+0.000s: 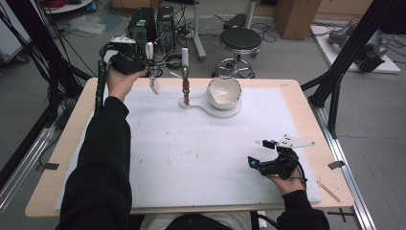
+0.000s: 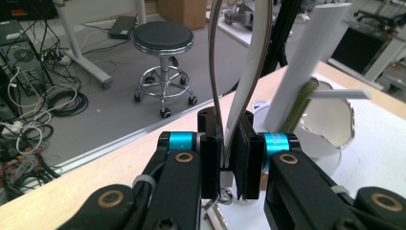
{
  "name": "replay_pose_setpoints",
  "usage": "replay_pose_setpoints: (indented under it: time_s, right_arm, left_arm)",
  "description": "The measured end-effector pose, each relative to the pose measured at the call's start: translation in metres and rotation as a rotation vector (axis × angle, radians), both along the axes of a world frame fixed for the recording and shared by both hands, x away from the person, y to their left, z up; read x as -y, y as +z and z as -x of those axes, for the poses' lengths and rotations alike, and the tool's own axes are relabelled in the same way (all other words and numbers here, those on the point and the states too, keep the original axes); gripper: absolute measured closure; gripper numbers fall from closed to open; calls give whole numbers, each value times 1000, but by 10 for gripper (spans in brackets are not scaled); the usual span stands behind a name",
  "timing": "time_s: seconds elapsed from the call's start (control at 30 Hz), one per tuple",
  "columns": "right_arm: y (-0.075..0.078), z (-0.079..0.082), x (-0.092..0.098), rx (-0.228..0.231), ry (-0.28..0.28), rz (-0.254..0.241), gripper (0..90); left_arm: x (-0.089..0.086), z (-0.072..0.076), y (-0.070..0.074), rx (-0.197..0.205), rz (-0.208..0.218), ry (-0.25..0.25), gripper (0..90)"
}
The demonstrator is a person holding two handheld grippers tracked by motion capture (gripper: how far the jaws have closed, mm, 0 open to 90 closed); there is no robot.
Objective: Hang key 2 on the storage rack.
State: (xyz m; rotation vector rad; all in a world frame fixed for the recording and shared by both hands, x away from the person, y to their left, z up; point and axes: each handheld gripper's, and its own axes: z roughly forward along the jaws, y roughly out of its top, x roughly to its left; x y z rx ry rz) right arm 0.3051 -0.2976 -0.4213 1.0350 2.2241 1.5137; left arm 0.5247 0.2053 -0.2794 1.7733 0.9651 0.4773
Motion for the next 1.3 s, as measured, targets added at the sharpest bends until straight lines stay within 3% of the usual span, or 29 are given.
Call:
replay_pose_setpoints:
  time_s: [0.2, 0.3, 0.47, 0.8, 0.97, 1.17, 1.3]
  right_arm:
    - [-1, 4, 6, 19, -21, -14, 15]
    - [-2, 5, 7, 22, -23, -13, 15]
    - [-2, 5, 8, 35, -24, -20, 15]
    - [0, 7, 10, 42, -29, -26, 15]
    - [-1, 6, 10, 39, -29, -30, 15]
    - [-1, 6, 10, 42, -30, -29, 15]
    - [-1, 5, 10, 40, -31, -32, 15]
  left_arm:
    - [5, -11, -11, -11, 23, 34, 824]
    - [13, -17, -8, -12, -9, 60, 824]
    - [29, -24, 0, 14, -1, 62, 824]
    - [54, -26, 2, 34, -33, 44, 824]
    - [61, -23, 4, 42, -27, 5, 824]
    - [68, -20, 2, 17, -37, -19, 824]
    - [76, -17, 3, 22, -81, -21, 824]
